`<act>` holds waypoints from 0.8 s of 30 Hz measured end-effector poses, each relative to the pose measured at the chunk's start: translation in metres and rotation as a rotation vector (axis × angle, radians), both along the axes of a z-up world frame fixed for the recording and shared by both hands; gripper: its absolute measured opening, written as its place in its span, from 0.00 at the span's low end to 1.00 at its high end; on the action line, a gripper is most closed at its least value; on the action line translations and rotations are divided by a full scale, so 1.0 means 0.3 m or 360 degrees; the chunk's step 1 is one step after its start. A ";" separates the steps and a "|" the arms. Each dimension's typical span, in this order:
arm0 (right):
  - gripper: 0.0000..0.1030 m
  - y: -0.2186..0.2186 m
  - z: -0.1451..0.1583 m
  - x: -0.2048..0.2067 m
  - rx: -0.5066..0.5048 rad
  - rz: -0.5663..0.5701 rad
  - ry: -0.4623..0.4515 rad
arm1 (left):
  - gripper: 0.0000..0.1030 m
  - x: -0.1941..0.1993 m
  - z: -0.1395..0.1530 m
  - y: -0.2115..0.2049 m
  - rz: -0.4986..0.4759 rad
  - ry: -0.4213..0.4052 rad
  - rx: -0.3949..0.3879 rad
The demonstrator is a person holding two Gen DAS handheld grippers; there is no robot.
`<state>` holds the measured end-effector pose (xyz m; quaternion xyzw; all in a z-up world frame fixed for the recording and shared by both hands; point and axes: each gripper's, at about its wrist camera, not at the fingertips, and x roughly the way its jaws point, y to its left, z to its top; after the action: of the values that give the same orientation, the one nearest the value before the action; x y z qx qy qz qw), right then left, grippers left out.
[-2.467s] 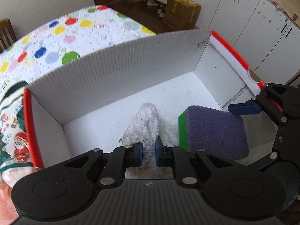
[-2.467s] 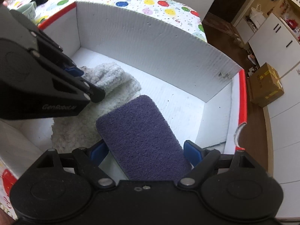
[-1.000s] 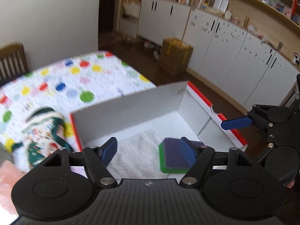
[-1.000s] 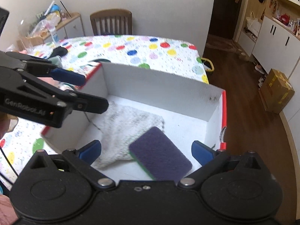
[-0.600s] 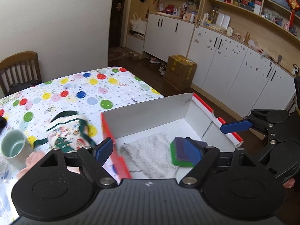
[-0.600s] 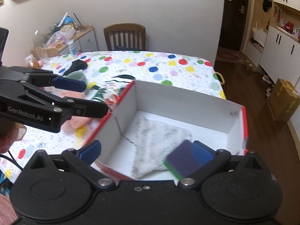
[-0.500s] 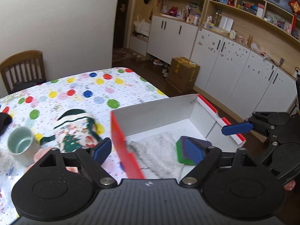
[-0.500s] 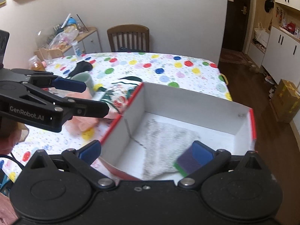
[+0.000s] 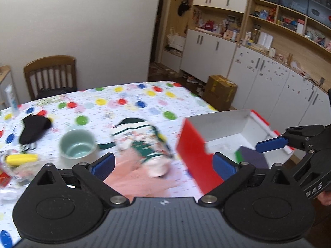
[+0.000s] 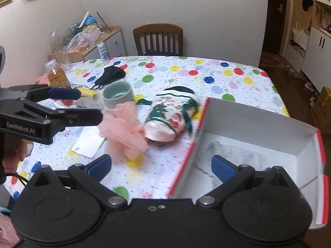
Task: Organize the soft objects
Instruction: 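Withdraw the left tool toward the white tissue while the right tool approaches the pink loofah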
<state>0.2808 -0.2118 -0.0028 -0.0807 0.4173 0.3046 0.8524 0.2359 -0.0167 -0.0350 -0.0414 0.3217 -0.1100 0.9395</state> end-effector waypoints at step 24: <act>0.99 0.448 -0.201 0.157 -0.0060 -0.0147 0.0268 | 0.98 -0.044 -0.318 0.381 0.0358 0.0197 0.0089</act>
<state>0.3278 -0.0775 -0.0630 -0.0513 0.4965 0.2627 0.8257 0.2227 0.0976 -0.1304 -0.0576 0.3755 0.0079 0.9250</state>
